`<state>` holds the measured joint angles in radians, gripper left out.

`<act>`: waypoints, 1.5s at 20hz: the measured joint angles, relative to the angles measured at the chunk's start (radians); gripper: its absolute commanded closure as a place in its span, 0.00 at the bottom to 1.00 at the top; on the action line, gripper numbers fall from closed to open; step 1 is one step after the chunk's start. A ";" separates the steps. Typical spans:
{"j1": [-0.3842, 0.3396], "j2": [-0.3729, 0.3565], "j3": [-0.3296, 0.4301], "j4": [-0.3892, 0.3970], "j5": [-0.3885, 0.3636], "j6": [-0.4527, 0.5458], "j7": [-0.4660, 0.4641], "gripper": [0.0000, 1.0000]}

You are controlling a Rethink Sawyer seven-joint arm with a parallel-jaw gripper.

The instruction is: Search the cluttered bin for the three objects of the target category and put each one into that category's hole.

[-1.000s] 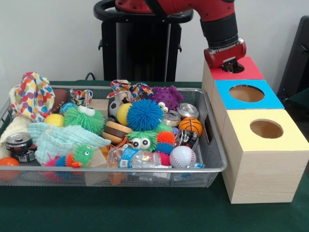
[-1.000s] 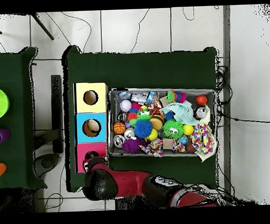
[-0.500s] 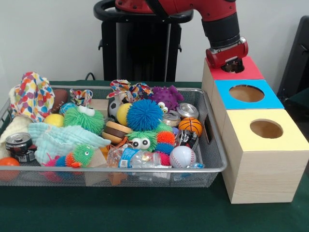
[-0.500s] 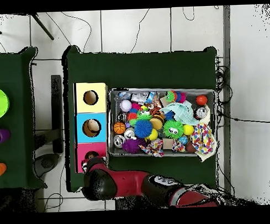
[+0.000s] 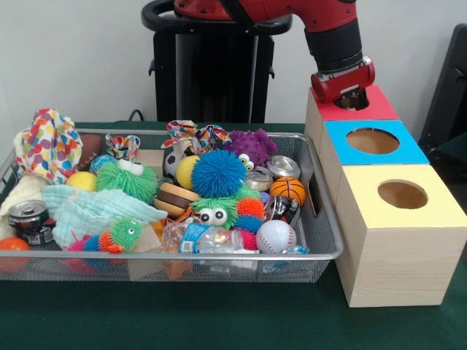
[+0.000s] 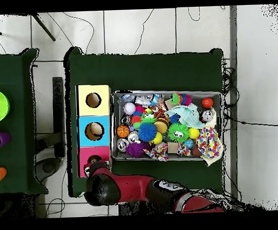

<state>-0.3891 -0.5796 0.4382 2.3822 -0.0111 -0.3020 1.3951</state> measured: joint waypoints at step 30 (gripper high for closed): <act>0.003 0.000 0.000 0.000 0.000 0.000 0.000 1.00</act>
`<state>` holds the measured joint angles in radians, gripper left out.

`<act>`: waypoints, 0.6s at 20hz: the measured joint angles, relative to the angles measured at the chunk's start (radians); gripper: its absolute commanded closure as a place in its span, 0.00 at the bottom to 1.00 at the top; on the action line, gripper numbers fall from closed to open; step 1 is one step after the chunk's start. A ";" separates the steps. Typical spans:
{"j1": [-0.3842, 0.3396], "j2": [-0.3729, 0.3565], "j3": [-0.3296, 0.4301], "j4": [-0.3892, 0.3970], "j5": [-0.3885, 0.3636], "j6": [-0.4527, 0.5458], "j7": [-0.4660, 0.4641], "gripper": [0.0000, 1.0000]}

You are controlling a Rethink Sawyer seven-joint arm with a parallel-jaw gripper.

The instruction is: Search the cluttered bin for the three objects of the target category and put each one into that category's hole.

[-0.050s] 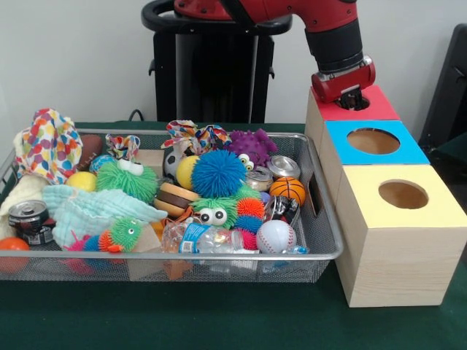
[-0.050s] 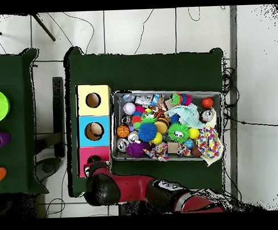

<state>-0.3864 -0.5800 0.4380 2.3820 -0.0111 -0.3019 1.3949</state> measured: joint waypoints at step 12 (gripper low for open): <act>0.006 -0.010 -0.001 0.001 0.023 0.037 0.000 1.00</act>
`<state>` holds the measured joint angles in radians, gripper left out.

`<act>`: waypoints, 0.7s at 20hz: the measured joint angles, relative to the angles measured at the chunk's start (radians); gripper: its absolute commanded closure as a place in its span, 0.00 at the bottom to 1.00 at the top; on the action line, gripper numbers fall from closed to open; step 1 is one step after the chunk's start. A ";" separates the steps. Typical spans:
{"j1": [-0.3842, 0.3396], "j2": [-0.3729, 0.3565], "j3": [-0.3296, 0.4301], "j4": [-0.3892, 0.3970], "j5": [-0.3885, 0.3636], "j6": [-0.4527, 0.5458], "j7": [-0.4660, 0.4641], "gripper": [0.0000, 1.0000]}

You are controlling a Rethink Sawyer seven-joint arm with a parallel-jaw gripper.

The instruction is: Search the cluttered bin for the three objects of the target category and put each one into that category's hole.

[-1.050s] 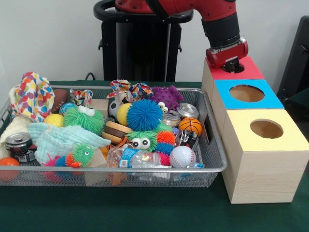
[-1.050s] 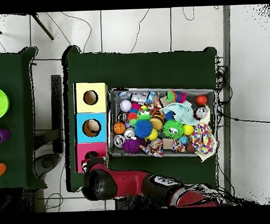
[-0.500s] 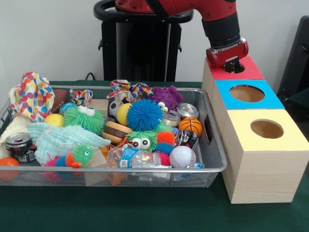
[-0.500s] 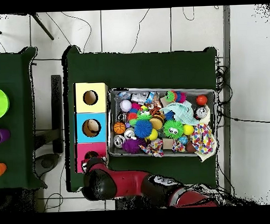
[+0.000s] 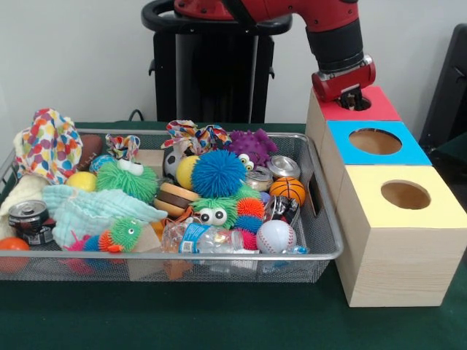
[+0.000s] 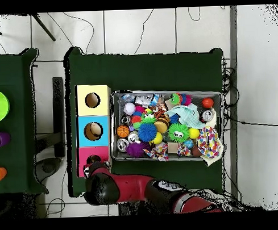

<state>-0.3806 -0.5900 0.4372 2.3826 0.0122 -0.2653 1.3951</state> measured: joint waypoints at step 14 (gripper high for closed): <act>0.098 -0.036 -0.073 -0.011 0.039 -0.012 0.000 0.00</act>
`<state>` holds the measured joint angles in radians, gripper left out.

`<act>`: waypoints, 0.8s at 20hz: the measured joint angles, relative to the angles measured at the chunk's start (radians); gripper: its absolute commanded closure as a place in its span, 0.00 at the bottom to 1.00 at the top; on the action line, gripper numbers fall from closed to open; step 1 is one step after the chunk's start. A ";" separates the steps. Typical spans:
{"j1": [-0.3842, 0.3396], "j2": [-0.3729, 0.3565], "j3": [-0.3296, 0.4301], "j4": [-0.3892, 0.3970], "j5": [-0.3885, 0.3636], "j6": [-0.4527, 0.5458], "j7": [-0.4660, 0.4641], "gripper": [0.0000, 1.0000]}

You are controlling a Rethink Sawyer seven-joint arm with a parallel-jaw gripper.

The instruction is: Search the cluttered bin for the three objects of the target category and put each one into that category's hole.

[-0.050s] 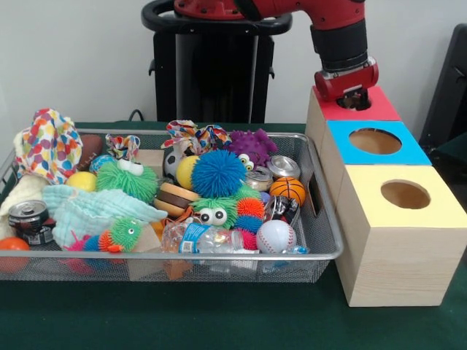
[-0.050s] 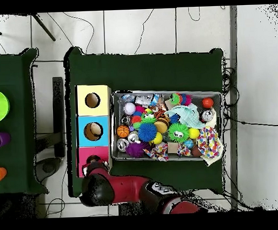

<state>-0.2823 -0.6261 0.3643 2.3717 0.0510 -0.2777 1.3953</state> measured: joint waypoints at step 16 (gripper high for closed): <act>0.173 -0.037 -0.147 -0.021 0.060 -0.034 0.000 0.00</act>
<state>-0.1097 -0.6636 0.2171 2.3507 0.1114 -0.3112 1.3951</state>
